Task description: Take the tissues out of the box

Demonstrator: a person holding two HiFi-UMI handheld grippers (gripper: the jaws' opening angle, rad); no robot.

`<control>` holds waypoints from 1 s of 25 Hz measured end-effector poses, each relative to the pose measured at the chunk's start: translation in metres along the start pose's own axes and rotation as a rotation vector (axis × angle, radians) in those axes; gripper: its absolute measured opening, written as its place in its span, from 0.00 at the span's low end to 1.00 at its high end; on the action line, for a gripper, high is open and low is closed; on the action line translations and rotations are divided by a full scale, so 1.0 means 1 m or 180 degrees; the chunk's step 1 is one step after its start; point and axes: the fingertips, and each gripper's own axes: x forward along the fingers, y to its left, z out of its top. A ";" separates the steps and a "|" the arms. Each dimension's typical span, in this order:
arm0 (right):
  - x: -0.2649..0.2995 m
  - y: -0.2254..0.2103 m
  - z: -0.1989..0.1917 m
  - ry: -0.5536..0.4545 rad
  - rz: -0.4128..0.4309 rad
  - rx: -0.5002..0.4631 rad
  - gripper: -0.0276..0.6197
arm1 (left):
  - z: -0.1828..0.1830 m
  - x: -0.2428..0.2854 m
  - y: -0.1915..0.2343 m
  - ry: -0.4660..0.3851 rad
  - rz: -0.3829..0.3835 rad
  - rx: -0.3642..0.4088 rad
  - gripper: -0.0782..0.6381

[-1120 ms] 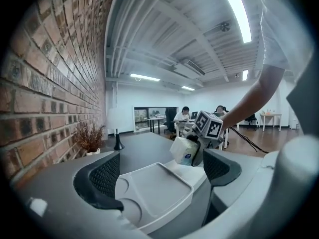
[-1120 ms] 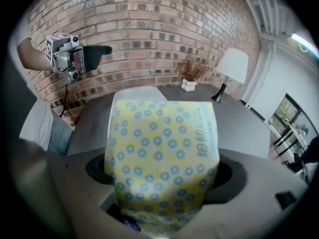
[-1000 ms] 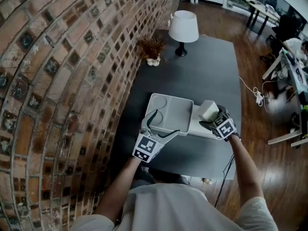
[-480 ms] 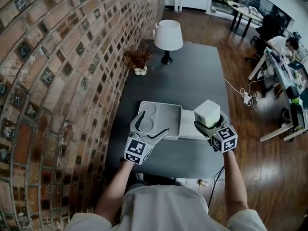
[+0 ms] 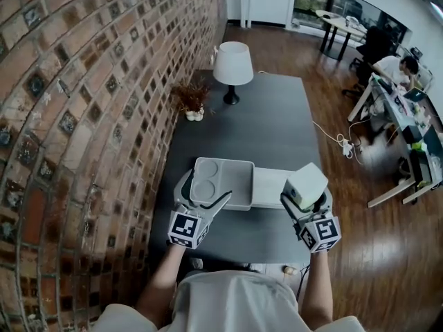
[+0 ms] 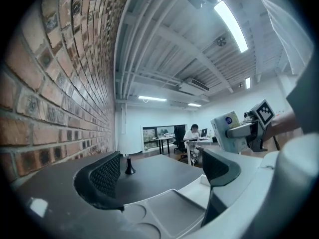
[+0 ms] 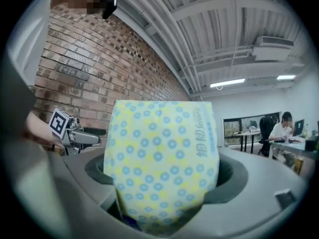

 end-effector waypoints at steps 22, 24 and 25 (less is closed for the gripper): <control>-0.053 0.032 0.005 -0.0241 -0.0592 -0.0024 0.81 | 0.000 -0.051 -0.010 -0.0120 0.0646 -0.0160 0.69; -0.054 0.034 0.003 -0.0232 -0.0589 0.0003 0.81 | -0.003 -0.052 -0.013 -0.0084 0.0626 -0.0129 0.69; -0.054 0.035 0.002 -0.0230 -0.0582 0.0008 0.81 | -0.006 -0.053 -0.013 -0.0060 0.0637 -0.0131 0.69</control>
